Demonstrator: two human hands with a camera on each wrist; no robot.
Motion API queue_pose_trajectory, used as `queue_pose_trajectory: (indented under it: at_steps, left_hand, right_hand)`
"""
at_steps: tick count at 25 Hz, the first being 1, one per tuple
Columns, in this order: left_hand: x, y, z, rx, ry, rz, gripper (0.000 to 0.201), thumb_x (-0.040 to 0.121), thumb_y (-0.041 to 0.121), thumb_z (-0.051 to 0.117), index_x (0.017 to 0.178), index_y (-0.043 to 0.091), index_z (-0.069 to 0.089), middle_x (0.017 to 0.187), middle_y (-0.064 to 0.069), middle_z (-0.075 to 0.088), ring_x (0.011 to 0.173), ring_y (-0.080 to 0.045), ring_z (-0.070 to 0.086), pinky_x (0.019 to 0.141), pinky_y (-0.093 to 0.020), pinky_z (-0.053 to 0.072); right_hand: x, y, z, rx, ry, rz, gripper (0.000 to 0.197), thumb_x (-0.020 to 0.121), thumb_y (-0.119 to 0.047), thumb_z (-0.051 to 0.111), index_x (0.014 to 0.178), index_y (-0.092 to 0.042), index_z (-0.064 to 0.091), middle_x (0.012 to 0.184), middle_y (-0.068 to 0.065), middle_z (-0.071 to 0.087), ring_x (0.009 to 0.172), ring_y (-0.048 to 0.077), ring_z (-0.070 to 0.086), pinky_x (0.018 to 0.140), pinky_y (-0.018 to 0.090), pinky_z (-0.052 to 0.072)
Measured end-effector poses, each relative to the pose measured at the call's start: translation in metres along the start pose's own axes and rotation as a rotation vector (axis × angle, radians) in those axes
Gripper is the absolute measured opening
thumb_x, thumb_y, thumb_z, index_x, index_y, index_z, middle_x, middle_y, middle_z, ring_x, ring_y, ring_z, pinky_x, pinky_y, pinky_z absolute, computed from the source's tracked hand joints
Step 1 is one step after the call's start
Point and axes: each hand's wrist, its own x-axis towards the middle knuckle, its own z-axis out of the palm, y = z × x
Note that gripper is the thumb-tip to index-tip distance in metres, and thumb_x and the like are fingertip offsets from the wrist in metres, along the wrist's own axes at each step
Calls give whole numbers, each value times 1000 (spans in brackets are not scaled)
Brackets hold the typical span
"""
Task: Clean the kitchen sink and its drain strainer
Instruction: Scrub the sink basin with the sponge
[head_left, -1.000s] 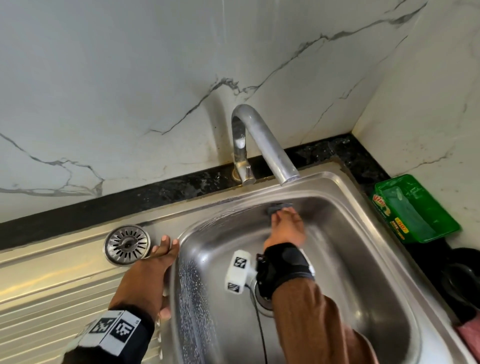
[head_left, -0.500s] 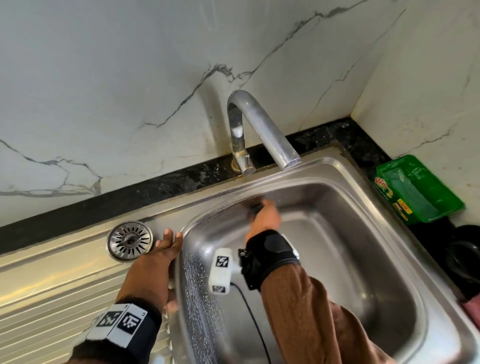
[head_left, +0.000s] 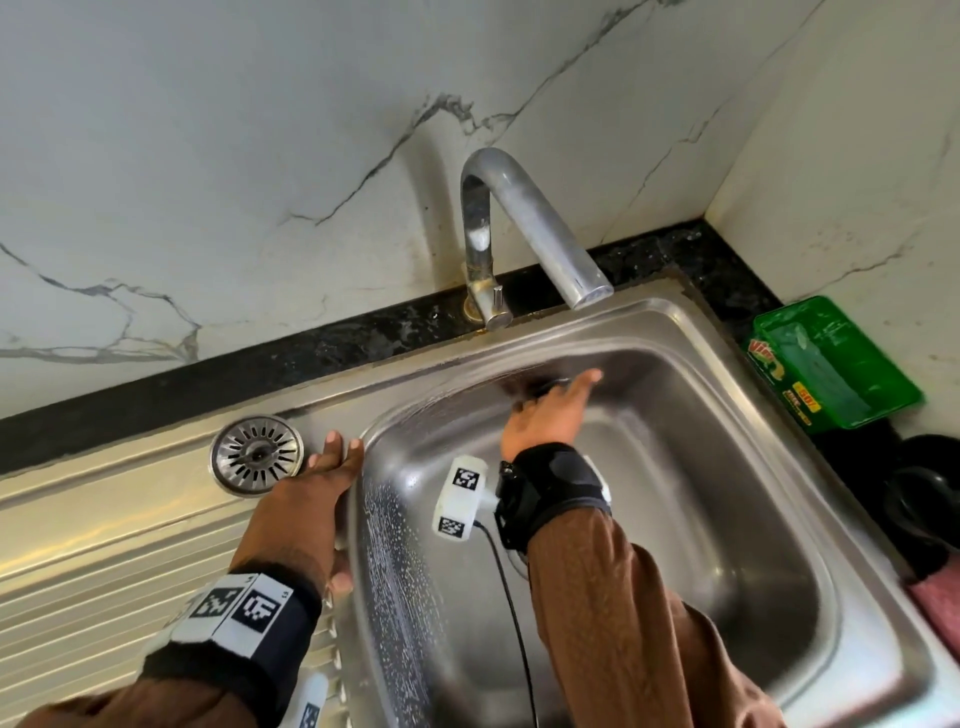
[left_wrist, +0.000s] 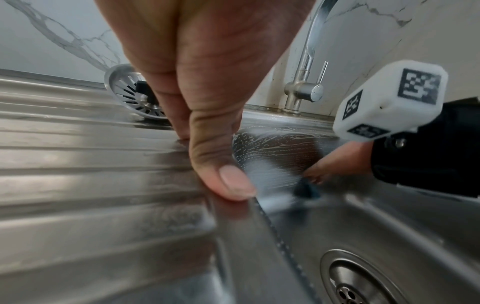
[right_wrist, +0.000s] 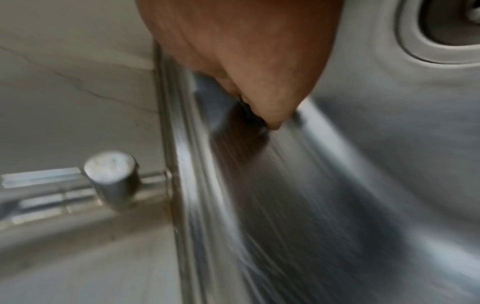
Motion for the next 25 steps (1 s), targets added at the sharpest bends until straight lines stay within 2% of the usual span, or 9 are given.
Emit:
queue_pose_trajectory:
  at_steps: [3,7,9,12,14,17,20,22,25]
  left_hand:
    - [0,2,0,60,18,9,117,67,3,82,153,38,13,159,12,9,147,-18,25,117,-25,19]
    - [1,-1,1,84,6,-5,119,64,7,86,153,39,14,159,12,11,147,-18,25,118,-27,17]
    - [1,0,1,106,-3,-13,119,64,7,86,154,38,15,160,11,15,146,-17,27,119,-27,20]
    - [0,1,-1,132,2,-18,114,67,8,84,153,38,15,160,10,19,145,-17,29,117,-26,19]
    - [-2,3,-3,154,-14,-17,114,67,11,85,154,37,16,160,9,20,145,-17,30,117,-26,18]
    - [-3,5,-4,137,-25,-34,114,63,12,87,153,36,21,157,8,29,141,-18,37,117,-28,22]
    - [-5,7,-3,105,-26,-46,112,62,11,88,152,35,25,149,5,46,133,-21,49,117,-33,32]
    - [-6,7,-4,117,-34,-45,112,63,9,87,153,34,23,149,4,45,133,-21,48,116,-34,33]
    - [-5,9,-7,140,-62,-44,117,61,12,88,153,35,20,153,4,39,141,-22,37,119,-34,24]
  right_hand:
    - [-11,26,-2,-233,-161,335,132,61,-97,40,157,-14,2,162,19,11,150,36,14,122,50,12]
    - [7,-14,-7,59,144,-99,74,97,-68,27,158,-27,12,165,7,15,150,29,19,121,43,17]
    - [23,-12,-17,61,49,-47,92,87,-82,26,158,-25,13,164,3,16,151,25,18,123,39,12]
    - [16,34,-19,-239,-124,265,134,59,-98,38,157,-12,6,162,17,17,149,36,19,122,51,16]
    - [12,29,-19,-219,-149,286,138,57,-99,39,157,-12,1,162,17,13,150,37,15,122,52,13]
    - [18,-32,-28,-131,57,-123,110,74,-91,29,158,-22,10,164,11,13,151,33,16,122,51,13]
    - [21,-41,-53,-464,231,-384,81,95,-70,20,157,-18,19,162,11,24,147,32,28,121,45,24]
    - [9,3,-53,-892,161,-285,74,99,-65,16,155,-17,24,160,10,28,147,27,29,118,35,22]
    - [-3,81,-62,-1402,-109,-146,58,103,-51,33,152,-20,31,151,19,41,137,31,43,110,34,32]
